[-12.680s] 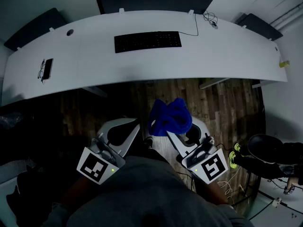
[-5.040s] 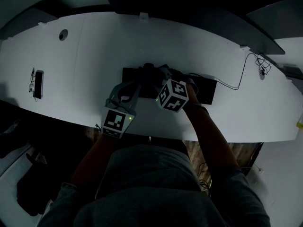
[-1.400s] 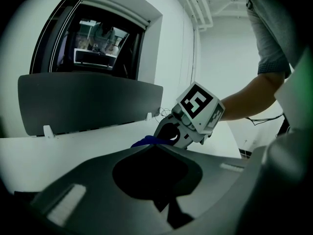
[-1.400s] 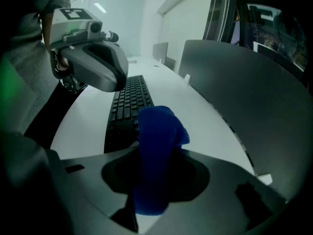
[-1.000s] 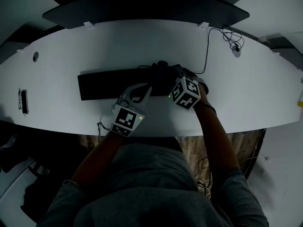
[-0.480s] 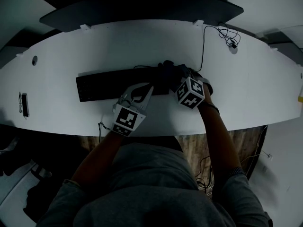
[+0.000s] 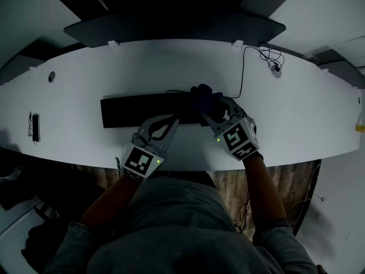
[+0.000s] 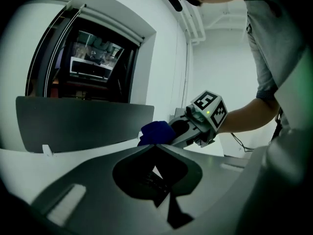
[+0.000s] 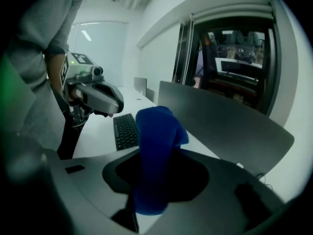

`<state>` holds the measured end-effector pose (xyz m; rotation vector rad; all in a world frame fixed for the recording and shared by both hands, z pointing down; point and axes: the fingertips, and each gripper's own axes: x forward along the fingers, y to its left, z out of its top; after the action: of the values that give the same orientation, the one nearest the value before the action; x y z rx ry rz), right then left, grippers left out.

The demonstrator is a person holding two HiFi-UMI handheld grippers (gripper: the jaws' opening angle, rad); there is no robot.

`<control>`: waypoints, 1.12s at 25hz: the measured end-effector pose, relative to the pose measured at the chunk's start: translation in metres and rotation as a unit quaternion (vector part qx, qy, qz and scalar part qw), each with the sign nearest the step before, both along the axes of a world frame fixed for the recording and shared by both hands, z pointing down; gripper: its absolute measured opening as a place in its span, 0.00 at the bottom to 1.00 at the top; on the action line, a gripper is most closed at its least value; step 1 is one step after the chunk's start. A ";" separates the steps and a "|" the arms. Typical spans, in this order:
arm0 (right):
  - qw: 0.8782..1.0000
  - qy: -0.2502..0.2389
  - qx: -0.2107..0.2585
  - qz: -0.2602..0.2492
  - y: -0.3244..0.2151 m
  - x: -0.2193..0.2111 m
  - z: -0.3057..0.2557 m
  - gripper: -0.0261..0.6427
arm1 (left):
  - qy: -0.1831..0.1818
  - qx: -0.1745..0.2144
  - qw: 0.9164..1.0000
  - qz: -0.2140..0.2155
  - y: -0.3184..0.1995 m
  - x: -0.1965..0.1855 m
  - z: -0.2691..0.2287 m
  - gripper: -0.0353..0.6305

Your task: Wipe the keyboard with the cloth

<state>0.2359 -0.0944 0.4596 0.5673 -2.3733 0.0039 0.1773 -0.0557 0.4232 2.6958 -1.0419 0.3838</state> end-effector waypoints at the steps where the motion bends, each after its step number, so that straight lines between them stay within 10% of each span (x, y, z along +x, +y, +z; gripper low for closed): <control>1: 1.000 -0.011 0.004 0.001 0.007 -0.006 -0.011 0.24 | 0.000 0.003 1.000 -0.003 0.004 -0.006 -0.007 0.07; 12: 0.994 -0.103 0.028 0.031 0.084 -0.085 -0.075 0.24 | 0.006 0.005 0.999 -0.043 0.046 -0.087 -0.046 0.06; 28: 0.997 -0.075 0.017 -0.026 0.093 -0.264 -0.056 0.24 | -0.018 -0.007 0.996 -0.087 0.064 -0.263 -0.010 0.06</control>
<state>-0.0282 -0.0011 0.4034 0.5391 -2.5379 -0.0174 -0.0855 0.0085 0.4131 2.5686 -1.2667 0.4064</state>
